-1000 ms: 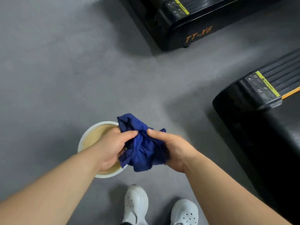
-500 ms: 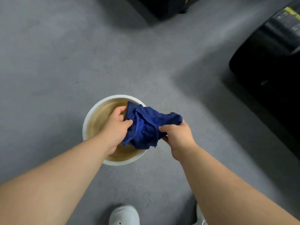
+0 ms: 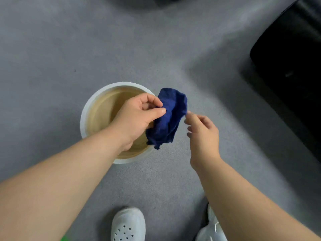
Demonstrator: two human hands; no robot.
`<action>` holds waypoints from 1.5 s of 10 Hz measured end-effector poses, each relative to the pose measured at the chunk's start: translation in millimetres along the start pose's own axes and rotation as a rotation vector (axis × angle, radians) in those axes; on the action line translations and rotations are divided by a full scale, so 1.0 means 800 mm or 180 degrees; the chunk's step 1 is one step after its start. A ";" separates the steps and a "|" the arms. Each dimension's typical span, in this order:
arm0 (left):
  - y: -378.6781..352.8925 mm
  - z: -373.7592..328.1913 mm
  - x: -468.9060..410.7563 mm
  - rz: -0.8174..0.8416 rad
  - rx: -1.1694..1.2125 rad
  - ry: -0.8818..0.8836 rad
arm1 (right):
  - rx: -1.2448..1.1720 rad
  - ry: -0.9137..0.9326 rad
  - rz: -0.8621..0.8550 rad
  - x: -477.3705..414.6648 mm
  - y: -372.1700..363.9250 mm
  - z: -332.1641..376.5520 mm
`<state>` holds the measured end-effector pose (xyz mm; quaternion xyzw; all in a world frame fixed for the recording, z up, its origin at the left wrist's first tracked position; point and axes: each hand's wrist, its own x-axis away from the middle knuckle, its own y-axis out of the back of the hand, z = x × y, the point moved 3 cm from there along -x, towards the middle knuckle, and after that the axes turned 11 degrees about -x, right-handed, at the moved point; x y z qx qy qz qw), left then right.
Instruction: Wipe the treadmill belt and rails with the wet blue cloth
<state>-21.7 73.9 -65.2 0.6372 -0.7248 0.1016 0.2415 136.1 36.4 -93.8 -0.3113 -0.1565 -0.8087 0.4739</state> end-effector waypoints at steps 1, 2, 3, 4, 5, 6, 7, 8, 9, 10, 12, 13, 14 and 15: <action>-0.006 -0.007 0.007 0.0181 0.0012 0.0034 | -0.0204 -0.0792 0.1182 0.010 -0.024 0.009; 0.002 -0.013 0.005 0.0020 -0.0120 -0.0126 | -0.0304 -0.0861 0.1229 0.000 -0.024 0.021; 0.012 -0.011 0.000 -0.0237 -0.0228 -0.0076 | -0.0356 -0.0743 0.0987 -0.015 -0.023 0.035; 0.014 -0.008 -0.007 -0.0169 -0.0304 0.0001 | 0.0010 -0.0645 0.1026 -0.027 -0.033 0.034; 0.014 -0.013 -0.014 0.0250 -0.0324 0.0037 | 0.0364 -0.0535 0.1492 -0.041 -0.038 0.030; 0.018 -0.025 -0.020 0.0709 -0.0611 -0.0122 | 0.0825 -0.0381 0.2151 -0.056 -0.047 0.031; 0.027 -0.032 -0.023 0.0787 -0.0981 -0.0120 | 0.1616 -0.0155 0.2127 -0.056 -0.045 0.043; 0.048 -0.022 -0.032 0.0971 -0.1955 0.0414 | 0.1726 -0.0181 0.1800 -0.057 -0.037 0.048; 0.058 -0.009 -0.040 0.1344 -0.3271 0.0713 | 0.1562 -0.0336 0.1651 -0.058 -0.033 0.044; 0.059 0.005 -0.053 0.0642 -0.2575 0.0717 | 0.1279 -0.0445 0.1491 -0.059 -0.031 0.035; 0.050 0.071 -0.064 -0.0542 -0.1017 0.0954 | 0.1138 -0.0453 0.1006 -0.065 -0.031 -0.005; 0.049 0.100 -0.067 -0.0955 -0.1401 0.1036 | 0.1198 -0.0428 0.0851 -0.067 -0.030 -0.020; 0.044 0.091 -0.059 -0.1371 -0.2081 0.0938 | 0.1290 -0.0425 0.0863 -0.063 -0.026 -0.026; 0.021 0.071 -0.047 -0.1087 -0.2606 0.0121 | 0.1427 -0.0122 0.0457 -0.059 -0.015 -0.015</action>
